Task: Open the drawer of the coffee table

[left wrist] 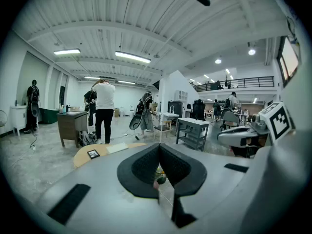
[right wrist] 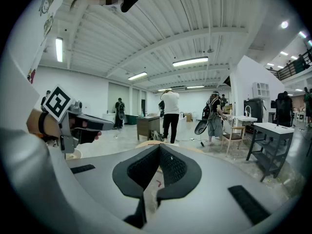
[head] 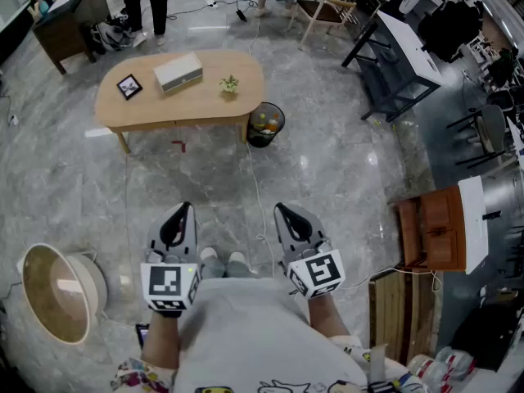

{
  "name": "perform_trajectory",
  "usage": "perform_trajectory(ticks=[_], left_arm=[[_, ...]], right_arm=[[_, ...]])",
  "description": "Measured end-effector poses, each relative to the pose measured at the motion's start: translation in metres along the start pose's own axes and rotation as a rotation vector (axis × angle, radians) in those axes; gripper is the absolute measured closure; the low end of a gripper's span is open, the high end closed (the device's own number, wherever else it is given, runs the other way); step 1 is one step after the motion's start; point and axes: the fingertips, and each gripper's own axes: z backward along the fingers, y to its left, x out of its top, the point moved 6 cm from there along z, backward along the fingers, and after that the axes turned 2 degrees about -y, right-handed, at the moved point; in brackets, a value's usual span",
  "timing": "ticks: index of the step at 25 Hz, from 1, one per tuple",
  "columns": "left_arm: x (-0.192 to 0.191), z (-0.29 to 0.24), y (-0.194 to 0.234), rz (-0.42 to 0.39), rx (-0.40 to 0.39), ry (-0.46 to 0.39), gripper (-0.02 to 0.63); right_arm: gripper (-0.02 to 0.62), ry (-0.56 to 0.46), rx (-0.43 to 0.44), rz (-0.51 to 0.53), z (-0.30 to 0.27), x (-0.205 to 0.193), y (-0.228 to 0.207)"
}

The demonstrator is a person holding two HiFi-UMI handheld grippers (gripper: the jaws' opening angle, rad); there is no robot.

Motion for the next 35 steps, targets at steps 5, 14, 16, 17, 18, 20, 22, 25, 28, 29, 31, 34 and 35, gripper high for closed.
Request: perform_trajectory(ticks=[5,14,16,17,18,20,22,25,28,29,31,34,35], left_arm=[[-0.002,0.003,-0.013,-0.001,0.011,-0.008,0.601],[-0.002,0.002,-0.035,0.025,0.038,-0.038,0.592],[-0.002,-0.002,-0.034,0.029,0.041,-0.031,0.52],[-0.001,-0.005,-0.034,0.03,0.041,-0.028,0.5],[0.0,-0.008,-0.033,0.031,0.041,-0.028,0.497],[0.001,-0.016,-0.03,0.03,0.039,-0.027,0.48],[0.001,-0.028,-0.025,0.027,0.031,-0.022,0.458],[0.003,-0.052,-0.008,0.033,0.016,-0.016,0.439],[0.01,-0.079,0.014,0.043,0.002,-0.019,0.422],[0.014,-0.089,0.023,0.045,-0.002,-0.021,0.417],[0.021,-0.11,0.041,0.047,-0.013,-0.02,0.412],[0.032,-0.142,0.069,0.051,-0.035,-0.015,0.394],[0.036,-0.152,0.079,0.051,-0.042,-0.015,0.389]], right_arm=[[0.594,-0.024,0.002,-0.031,0.011,-0.003,-0.009],[0.54,-0.033,0.076,-0.082,0.026,-0.011,-0.03],[0.5,-0.028,0.092,-0.096,0.024,-0.012,-0.033],[0.494,-0.028,0.099,-0.1,0.022,-0.013,-0.034],[0.484,-0.028,0.106,-0.102,0.019,-0.014,-0.036],[0.459,-0.022,0.113,-0.107,0.009,-0.014,-0.039],[0.442,-0.013,0.117,-0.113,-0.005,-0.013,-0.043],[0.42,-0.01,0.121,-0.115,-0.034,-0.01,-0.047],[0.405,-0.004,0.111,-0.111,-0.066,-0.004,-0.055],[0.402,-0.004,0.107,-0.11,-0.078,-0.001,-0.058],[0.396,0.001,0.096,-0.109,-0.103,0.006,-0.065],[0.386,0.009,0.08,-0.103,-0.142,0.017,-0.072],[0.382,0.008,0.079,-0.102,-0.155,0.021,-0.074]])
